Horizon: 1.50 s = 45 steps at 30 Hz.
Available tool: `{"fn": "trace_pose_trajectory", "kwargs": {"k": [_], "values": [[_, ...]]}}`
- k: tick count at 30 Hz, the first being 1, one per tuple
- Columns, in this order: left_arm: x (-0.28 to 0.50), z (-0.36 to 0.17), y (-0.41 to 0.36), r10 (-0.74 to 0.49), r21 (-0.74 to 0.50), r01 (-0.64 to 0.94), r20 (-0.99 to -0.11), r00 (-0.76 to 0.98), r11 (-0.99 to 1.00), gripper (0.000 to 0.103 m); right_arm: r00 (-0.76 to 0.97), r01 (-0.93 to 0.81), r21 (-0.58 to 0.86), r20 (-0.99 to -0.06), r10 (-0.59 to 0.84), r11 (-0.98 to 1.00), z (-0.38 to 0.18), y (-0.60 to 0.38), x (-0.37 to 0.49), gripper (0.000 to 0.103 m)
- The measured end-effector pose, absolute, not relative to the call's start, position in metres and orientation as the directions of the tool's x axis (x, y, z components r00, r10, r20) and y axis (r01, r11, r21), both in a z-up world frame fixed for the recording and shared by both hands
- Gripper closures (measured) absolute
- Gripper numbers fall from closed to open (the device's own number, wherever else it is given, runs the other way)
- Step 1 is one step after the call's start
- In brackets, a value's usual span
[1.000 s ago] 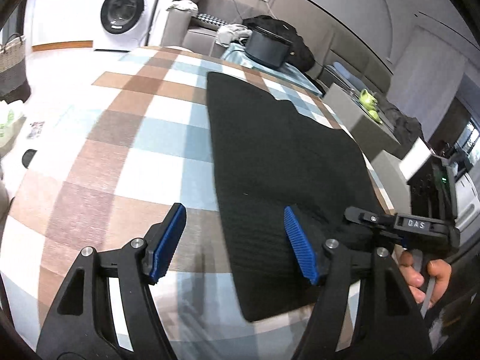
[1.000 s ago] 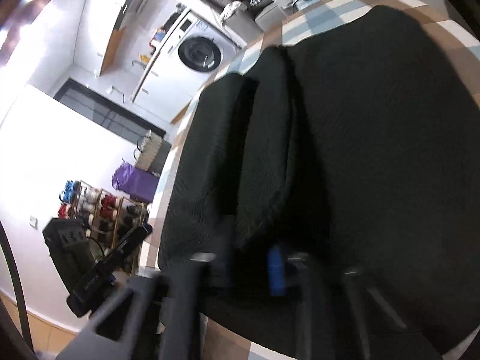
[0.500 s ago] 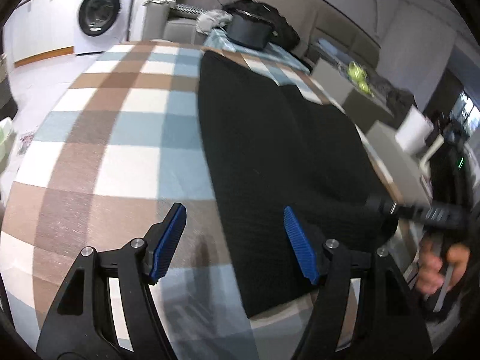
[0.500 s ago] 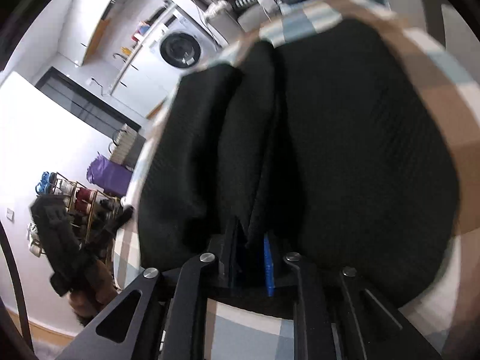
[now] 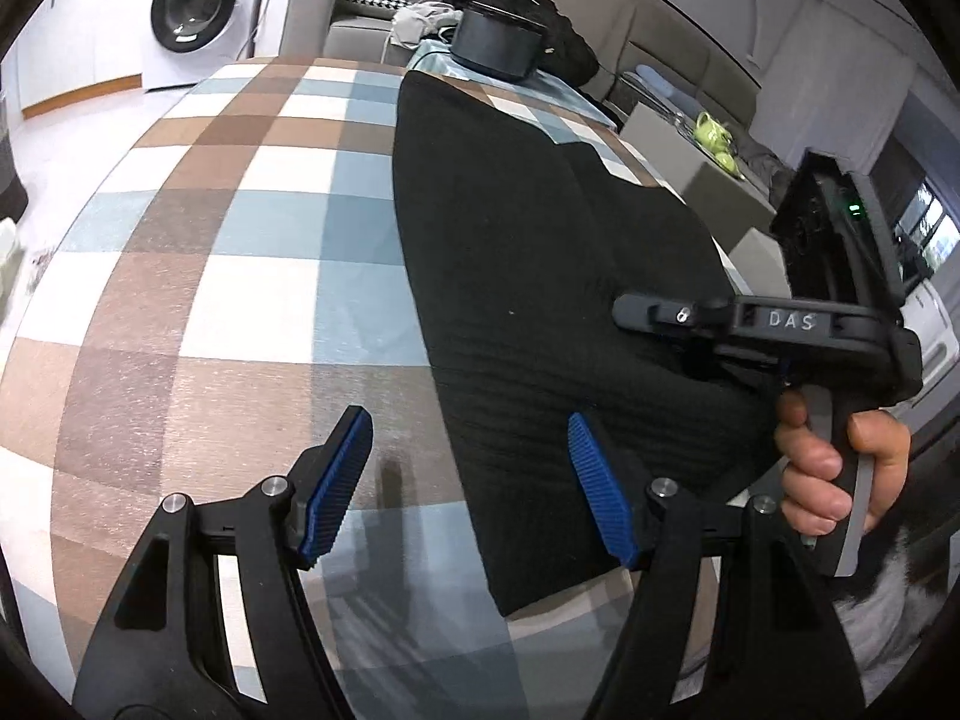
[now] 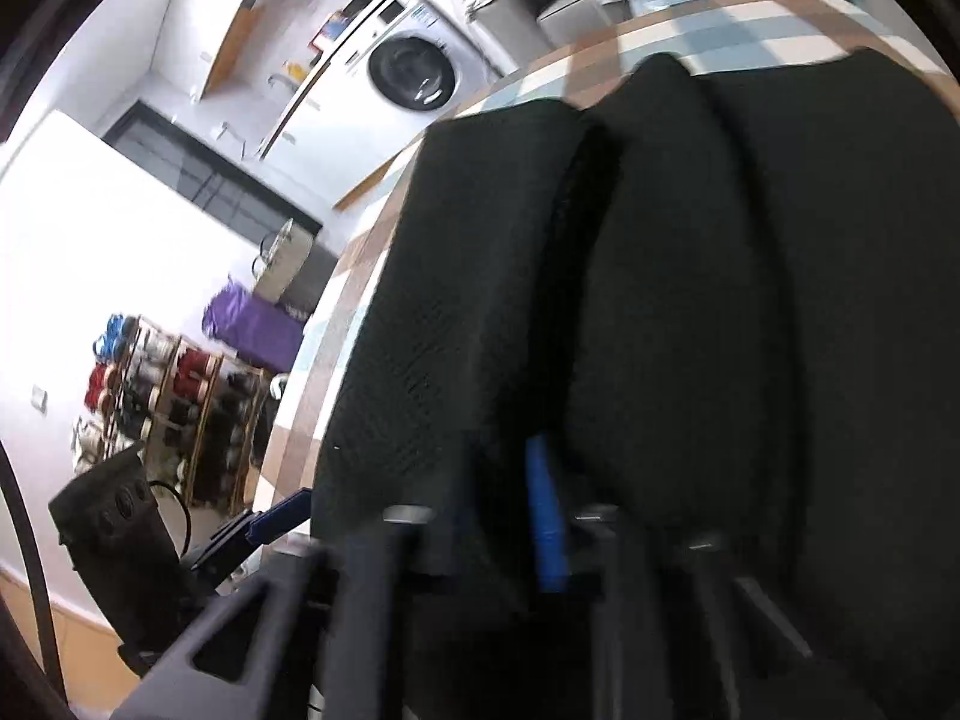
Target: Fold small clothes
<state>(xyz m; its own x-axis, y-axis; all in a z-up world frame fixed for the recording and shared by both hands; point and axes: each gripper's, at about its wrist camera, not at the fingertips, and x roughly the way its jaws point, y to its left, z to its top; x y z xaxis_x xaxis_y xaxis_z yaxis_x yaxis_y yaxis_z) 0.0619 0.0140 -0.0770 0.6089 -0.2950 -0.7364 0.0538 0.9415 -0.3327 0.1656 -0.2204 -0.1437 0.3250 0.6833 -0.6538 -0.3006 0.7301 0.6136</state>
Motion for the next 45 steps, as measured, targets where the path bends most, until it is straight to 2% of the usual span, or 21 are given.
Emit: {"fn": "trace_pose_trajectory", "kwargs": {"k": [2,4,5,8,10,11,12,14,16,19,20,21,23,27,30,33,34,38,43,44,45], "values": [[0.062,-0.075,0.017,-0.293,-0.336,0.048,-0.733,0.614,0.941,0.038,0.410,-0.363,0.613,-0.572,0.711,0.702,-0.123,-0.225,0.158,0.096],[0.062,-0.074,0.018,-0.306,-0.347,0.056,-0.728,0.614,0.936,0.036,0.475,-0.375,0.565,-0.565,0.675,0.735,-0.106,-0.231,0.155,0.096],[0.063,-0.075,0.017,-0.309,-0.347,0.059,-0.729,0.611,0.936,0.036,0.467,-0.365,0.564,-0.577,0.670,0.741,-0.106,-0.234,0.156,0.096],[0.065,-0.075,0.011,-0.294,-0.321,0.067,-0.740,0.604,0.945,0.036,0.430,-0.309,0.489,-0.693,0.578,0.816,-0.128,-0.233,0.165,0.094],[0.064,-0.075,0.008,-0.284,-0.302,0.074,-0.746,0.603,0.950,0.036,0.380,-0.279,0.562,-0.680,0.627,0.779,-0.141,-0.240,0.163,0.091],[0.063,-0.075,0.007,-0.283,-0.298,0.077,-0.748,0.600,0.952,0.036,0.358,-0.279,0.595,-0.664,0.657,0.754,-0.144,-0.243,0.162,0.086],[0.062,-0.076,0.006,-0.284,-0.296,0.080,-0.751,0.597,0.952,0.036,0.344,-0.291,0.619,-0.644,0.683,0.730,-0.146,-0.249,0.154,0.075],[0.062,-0.078,0.006,-0.282,-0.291,0.082,-0.759,0.587,0.953,0.036,0.340,-0.314,0.622,-0.632,0.697,0.717,-0.147,-0.253,0.141,0.061],[0.062,-0.080,0.007,-0.288,-0.299,0.080,-0.759,0.584,0.951,0.036,0.310,-0.361,0.625,-0.620,0.721,0.692,-0.150,-0.256,0.124,0.061],[0.064,-0.081,0.009,-0.299,-0.314,0.078,-0.757,0.581,0.946,0.036,0.348,-0.421,0.567,-0.619,0.704,0.708,-0.150,-0.256,0.110,0.066],[0.064,-0.081,0.009,-0.299,-0.315,0.076,-0.757,0.581,0.946,0.036,0.366,-0.435,0.540,-0.625,0.689,0.721,-0.150,-0.254,0.108,0.083],[0.065,-0.081,0.009,-0.298,-0.315,0.075,-0.756,0.583,0.946,0.036,0.368,-0.439,0.540,-0.621,0.692,0.718,-0.152,-0.251,0.106,0.090],[0.065,-0.077,0.011,-0.292,-0.314,0.069,-0.751,0.592,0.947,0.036,0.366,-0.460,0.548,-0.601,0.711,0.699,-0.145,-0.248,0.107,0.094],[0.063,-0.068,0.015,-0.305,-0.332,0.071,-0.731,0.611,0.940,0.036,0.358,-0.512,0.583,-0.523,0.774,0.631,-0.116,-0.248,0.092,0.096],[0.066,-0.069,0.015,-0.299,-0.326,0.070,-0.733,0.611,0.943,0.036,0.370,-0.482,0.518,-0.612,0.699,0.707,-0.123,-0.246,0.092,0.096],[0.071,-0.075,0.014,-0.302,-0.331,0.061,-0.750,0.589,0.942,0.036,0.362,-0.389,0.451,-0.727,0.583,0.803,-0.152,-0.243,0.105,0.094],[0.072,-0.076,0.012,-0.302,-0.329,0.065,-0.752,0.586,0.942,0.036,0.350,-0.377,0.478,-0.719,0.600,0.793,-0.156,-0.246,0.109,0.094],[0.071,-0.078,0.008,-0.300,-0.312,0.082,-0.756,0.582,0.946,0.036,0.365,-0.357,0.541,-0.669,0.647,0.761,-0.156,-0.255,0.121,0.074],[0.074,-0.084,0.006,-0.299,-0.304,0.087,-0.769,0.565,0.949,0.036,0.310,-0.335,0.594,-0.663,0.681,0.731,-0.166,-0.243,0.140,0.074],[0.074,-0.085,0.006,-0.300,-0.304,0.090,-0.770,0.563,0.948,0.036,0.321,-0.351,0.578,-0.665,0.675,0.736,-0.166,-0.240,0.138,0.076],[0.073,-0.085,0.006,-0.301,-0.304,0.092,-0.769,0.564,0.948,0.036,0.327,-0.376,0.562,-0.663,0.673,0.737,-0.163,-0.234,0.133,0.098]]}}
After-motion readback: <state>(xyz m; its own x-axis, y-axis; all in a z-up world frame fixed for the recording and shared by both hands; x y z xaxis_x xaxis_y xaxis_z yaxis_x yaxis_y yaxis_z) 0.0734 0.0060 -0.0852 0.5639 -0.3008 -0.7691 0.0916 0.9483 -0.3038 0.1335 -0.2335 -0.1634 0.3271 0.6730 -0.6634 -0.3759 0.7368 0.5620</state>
